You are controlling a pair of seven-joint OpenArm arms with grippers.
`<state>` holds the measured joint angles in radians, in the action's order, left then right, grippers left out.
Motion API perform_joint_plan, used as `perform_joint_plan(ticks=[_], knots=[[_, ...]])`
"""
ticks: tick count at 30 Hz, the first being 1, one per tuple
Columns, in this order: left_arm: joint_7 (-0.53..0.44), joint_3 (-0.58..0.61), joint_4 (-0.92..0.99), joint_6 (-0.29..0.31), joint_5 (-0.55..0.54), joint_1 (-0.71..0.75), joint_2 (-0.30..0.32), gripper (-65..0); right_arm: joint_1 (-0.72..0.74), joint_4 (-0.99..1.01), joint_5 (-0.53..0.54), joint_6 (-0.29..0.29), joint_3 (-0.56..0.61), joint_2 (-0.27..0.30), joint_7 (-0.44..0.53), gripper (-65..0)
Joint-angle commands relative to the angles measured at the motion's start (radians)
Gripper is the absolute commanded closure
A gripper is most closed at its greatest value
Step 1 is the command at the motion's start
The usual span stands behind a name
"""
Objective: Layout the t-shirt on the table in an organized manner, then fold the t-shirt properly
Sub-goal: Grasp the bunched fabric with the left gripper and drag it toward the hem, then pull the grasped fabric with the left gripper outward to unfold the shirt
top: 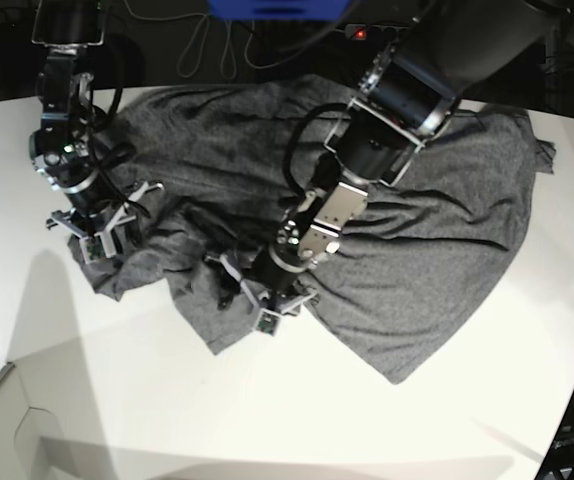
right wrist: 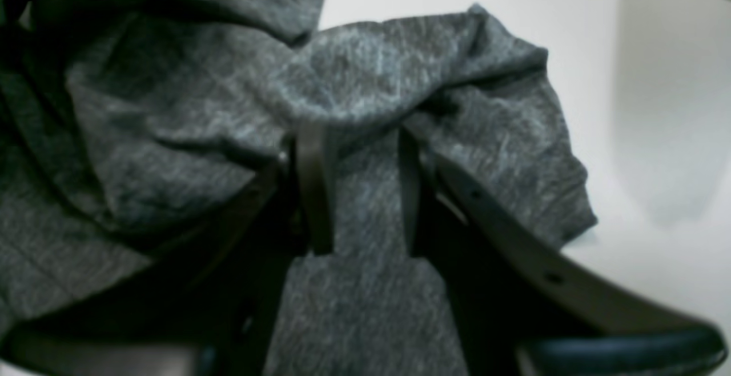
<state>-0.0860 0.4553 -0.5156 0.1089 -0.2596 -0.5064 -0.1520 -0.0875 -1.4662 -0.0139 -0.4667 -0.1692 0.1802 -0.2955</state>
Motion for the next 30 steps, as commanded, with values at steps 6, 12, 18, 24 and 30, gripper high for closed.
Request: perform_joint_plan(ticks=[6,12,18,24,30], knots=[[-0.030,0.000,0.139,-0.002,-0.053,-0.091,-0.005,-33.1,-0.013,-0.021,0.015,0.004,-0.006,0.012,0.026,-19.0],[-0.031,-0.002,0.067,-0.002,-0.074,-0.090,-0.005,-19.1,-0.018,-0.021,0.015,0.004,-0.003,0.012,0.026,-19.0],[-0.030,-0.003,0.018,-0.004,-0.122,-0.100,-0.005,-1.3,-0.019,-0.021,0.015,0.004,-0.010,0.012,0.025,-19.0],[-0.030,-0.005,0.010,-0.004,-0.182,-0.162,0.016,0.0,-0.019,-0.021,0.015,0.004,-0.010,0.031,0.025,-19.0],[-0.030,-0.005,0.010,-0.010,-0.264,-0.275,0.099,0.0,-0.019,-0.021,0.015,0.004,-0.010,0.032,0.025,-19.0]])
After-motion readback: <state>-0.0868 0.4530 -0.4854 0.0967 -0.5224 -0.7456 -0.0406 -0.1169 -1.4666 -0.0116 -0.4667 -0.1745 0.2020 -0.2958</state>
